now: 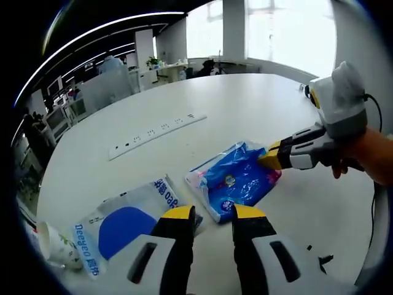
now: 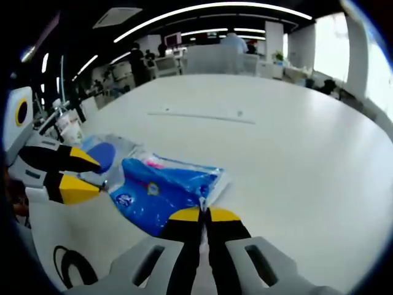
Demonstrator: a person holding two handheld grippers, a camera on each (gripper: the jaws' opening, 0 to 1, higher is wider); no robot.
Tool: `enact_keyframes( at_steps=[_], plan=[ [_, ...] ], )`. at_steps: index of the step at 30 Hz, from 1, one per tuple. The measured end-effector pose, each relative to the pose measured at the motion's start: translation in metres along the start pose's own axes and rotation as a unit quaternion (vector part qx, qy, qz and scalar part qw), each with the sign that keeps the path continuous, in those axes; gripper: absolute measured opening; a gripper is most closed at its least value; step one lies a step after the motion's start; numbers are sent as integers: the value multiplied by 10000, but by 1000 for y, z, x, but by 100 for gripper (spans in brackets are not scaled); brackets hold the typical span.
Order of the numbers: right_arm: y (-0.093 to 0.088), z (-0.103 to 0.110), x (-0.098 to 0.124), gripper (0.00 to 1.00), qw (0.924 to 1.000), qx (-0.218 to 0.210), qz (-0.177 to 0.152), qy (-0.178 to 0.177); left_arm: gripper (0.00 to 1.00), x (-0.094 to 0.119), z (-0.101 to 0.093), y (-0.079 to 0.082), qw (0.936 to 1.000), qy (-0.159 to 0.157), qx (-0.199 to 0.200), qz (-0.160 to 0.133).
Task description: Arrange the tabletop items into an orderly group along one side of the table until the central work area is clear of visible clutter.
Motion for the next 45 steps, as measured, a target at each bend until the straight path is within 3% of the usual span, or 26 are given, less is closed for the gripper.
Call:
enact_keyframes(
  at_steps=[6,14,20,27,32,45],
  plan=[
    [0,0,0,1,10000,45,-9,22,22,2,2,-2,10000,12,-4,5],
    [1,1,2,9,9996,236,-130,64,23,5,3,-5,10000,19,-21,23],
    [3,0,6,22,9994,271,-216,-33,23,9,3,-5,10000,22,-25,-4],
    [4,-3,10,18,9992,353,-179,-112,23,15,4,-4,10000,43,-44,-48],
    [3,-2,9,3,9995,297,-78,-44,23,22,5,-6,9999,61,-39,-77],
    [7,-4,8,0,9995,146,-114,-236,23,33,14,-15,9998,186,11,-67]
  ],
)
Point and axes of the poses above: the point that each gripper's makers call its tool centre point, and the gripper's own axes: x roughly backward along the fingers, z roughly to its left, y roughly out of its top, the point moved 7 cm from there along x, roughly backward along the fingers, and after that the axes turned 3 degrees about -y, right-handed, at the moved point
